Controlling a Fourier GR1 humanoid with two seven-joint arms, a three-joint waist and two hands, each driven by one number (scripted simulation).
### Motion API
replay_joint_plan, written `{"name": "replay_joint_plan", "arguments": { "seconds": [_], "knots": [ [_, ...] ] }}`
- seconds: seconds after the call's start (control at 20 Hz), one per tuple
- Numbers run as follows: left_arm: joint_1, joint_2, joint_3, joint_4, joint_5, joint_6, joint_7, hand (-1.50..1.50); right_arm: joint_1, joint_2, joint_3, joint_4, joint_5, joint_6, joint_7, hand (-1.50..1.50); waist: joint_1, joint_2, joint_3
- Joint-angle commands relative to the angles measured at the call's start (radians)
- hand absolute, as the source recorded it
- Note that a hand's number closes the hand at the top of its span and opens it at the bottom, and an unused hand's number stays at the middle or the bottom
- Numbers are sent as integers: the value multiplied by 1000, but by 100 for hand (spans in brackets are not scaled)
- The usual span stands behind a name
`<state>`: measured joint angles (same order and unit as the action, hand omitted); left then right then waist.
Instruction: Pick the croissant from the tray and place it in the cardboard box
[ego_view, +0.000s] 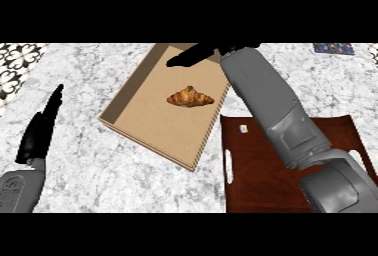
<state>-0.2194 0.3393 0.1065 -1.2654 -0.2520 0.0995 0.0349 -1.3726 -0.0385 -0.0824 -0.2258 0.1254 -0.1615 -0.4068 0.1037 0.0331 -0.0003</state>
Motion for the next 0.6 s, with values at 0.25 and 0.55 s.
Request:
{"name": "replay_joint_plan", "arguments": {
  "seconds": [0.25, 0.55],
  "knots": [
    [27, 24, 34, -20, 10, -1, 3, 0, 18, -197, -77, 63, -50, 160, -42, -150, -27, -2, 1],
    [45, 14, 29, -33, 18, -16, 2, 0, 79, -322, -67, 84, -26, 264, -107, -150, -38, -3, 1]
  ]
}}
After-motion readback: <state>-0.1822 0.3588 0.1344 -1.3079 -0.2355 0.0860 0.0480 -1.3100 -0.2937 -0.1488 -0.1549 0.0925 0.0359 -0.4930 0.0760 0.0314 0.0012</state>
